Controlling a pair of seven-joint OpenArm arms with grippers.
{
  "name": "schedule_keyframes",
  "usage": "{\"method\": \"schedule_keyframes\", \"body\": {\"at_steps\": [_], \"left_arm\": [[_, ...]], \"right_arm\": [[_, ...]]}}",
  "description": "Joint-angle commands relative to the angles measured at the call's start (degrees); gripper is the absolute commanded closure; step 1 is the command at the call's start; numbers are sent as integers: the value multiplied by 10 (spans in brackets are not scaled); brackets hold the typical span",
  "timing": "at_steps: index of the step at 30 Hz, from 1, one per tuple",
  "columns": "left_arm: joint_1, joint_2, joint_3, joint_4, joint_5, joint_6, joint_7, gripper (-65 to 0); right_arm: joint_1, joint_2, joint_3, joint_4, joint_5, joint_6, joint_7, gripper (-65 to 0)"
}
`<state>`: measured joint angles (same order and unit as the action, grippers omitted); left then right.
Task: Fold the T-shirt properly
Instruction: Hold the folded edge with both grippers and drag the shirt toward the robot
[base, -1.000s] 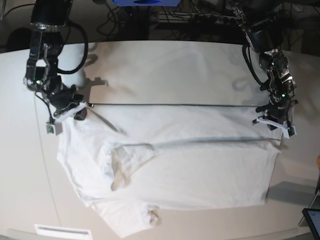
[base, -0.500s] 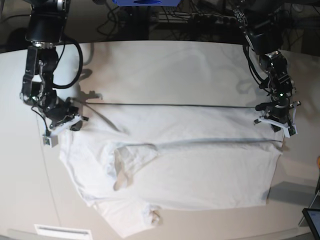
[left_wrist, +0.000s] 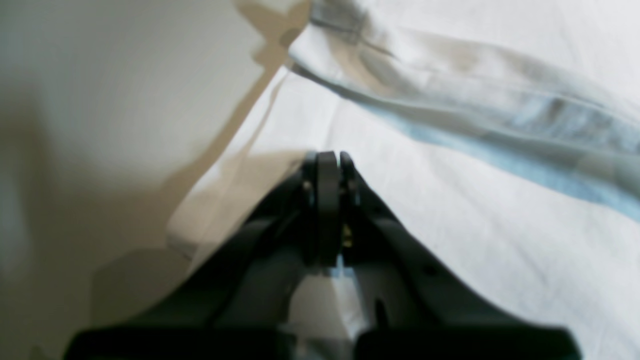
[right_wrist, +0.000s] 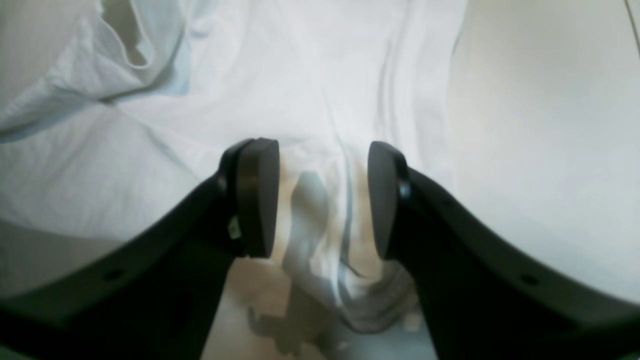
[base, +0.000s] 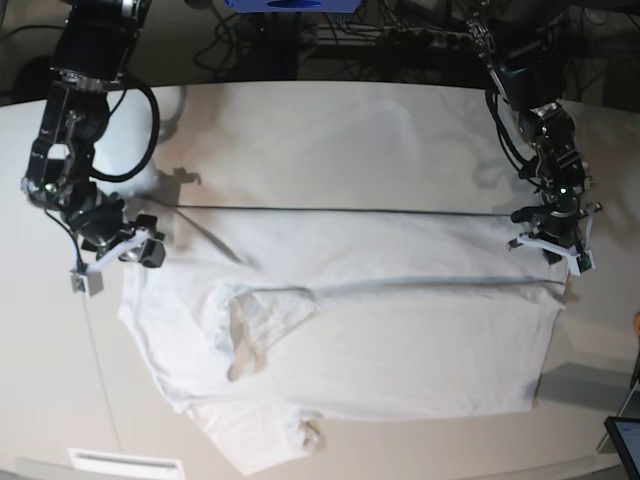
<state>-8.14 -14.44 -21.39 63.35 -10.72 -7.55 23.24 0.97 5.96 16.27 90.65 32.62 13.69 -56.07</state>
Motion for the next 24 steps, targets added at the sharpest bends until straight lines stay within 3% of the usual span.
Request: {"method": "schedule_keyframes", "body": {"at_steps": [1, 24], "left_arm": [[-3, -6, -3, 1, 10, 8, 28, 0], [-3, -6, -3, 1, 10, 8, 28, 0]], "right_arm": [[10, 5, 0, 1, 4, 6, 8, -271], [13, -2, -2, -51, 3, 10, 12, -268]]}}
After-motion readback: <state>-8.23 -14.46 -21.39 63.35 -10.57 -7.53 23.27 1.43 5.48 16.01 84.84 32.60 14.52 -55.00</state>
